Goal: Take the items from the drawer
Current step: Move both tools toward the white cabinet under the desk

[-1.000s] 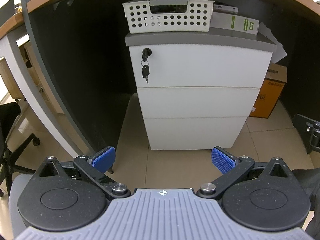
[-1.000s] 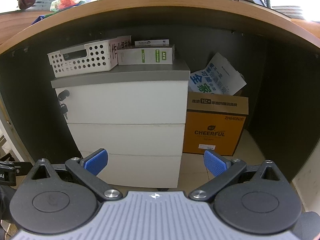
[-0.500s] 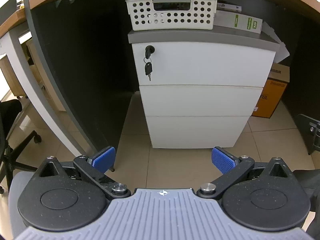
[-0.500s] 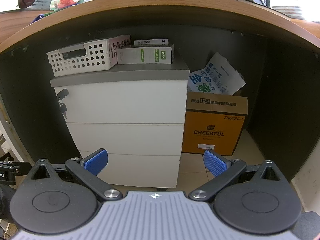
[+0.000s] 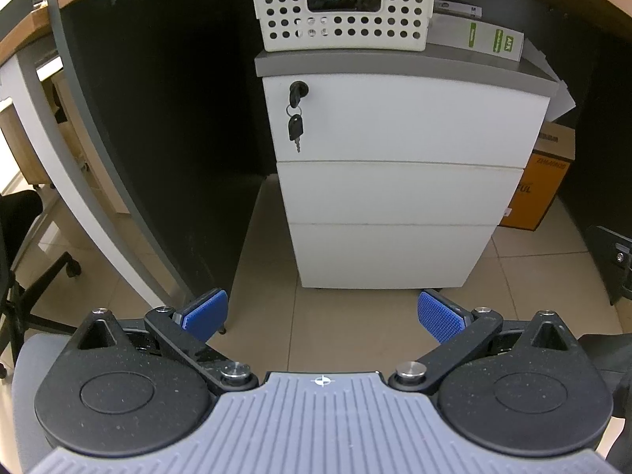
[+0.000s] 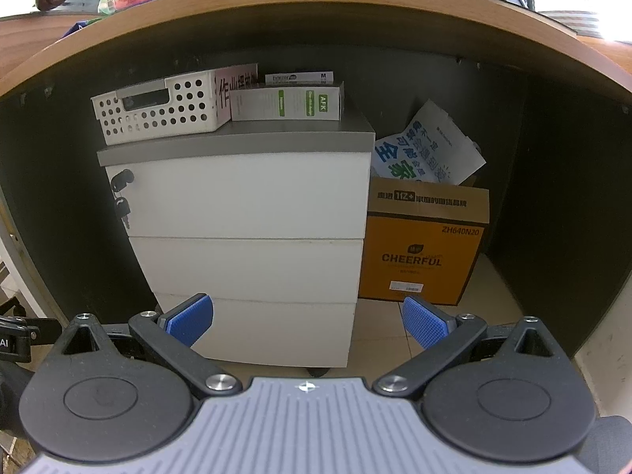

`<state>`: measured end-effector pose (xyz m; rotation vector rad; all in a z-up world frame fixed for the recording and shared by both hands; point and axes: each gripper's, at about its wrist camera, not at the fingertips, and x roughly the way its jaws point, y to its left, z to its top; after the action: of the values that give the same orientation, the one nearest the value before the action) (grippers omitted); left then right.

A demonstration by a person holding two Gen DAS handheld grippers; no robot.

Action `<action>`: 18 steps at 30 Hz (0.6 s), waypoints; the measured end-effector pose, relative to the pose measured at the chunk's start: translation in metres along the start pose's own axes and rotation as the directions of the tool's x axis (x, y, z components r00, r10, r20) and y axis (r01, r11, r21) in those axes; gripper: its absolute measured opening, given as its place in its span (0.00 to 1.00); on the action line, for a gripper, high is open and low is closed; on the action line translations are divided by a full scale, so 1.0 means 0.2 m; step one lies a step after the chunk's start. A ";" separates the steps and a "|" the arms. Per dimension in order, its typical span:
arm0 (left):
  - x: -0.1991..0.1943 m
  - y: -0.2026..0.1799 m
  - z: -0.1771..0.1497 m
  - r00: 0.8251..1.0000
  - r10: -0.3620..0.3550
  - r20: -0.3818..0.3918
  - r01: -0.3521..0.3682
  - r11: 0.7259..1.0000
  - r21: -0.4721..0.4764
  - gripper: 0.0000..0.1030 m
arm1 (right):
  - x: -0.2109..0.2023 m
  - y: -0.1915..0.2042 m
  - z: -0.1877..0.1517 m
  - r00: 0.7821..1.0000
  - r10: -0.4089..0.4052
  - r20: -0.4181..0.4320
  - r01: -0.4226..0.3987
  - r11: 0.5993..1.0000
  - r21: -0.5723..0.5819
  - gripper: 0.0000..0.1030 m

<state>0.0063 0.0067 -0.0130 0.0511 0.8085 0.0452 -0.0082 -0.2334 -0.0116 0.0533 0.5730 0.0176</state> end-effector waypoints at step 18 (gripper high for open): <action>0.13 0.01 0.01 0.999 0.000 -0.037 0.000 1.000 0.002 1.00 | 0.11 0.02 -0.02 0.999 -0.003 -0.043 0.003 1.000 -0.002 1.00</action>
<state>0.0254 0.0110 -0.0306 0.0520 0.8452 0.0453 0.0078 -0.2276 -0.0269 0.0500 0.6159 0.0161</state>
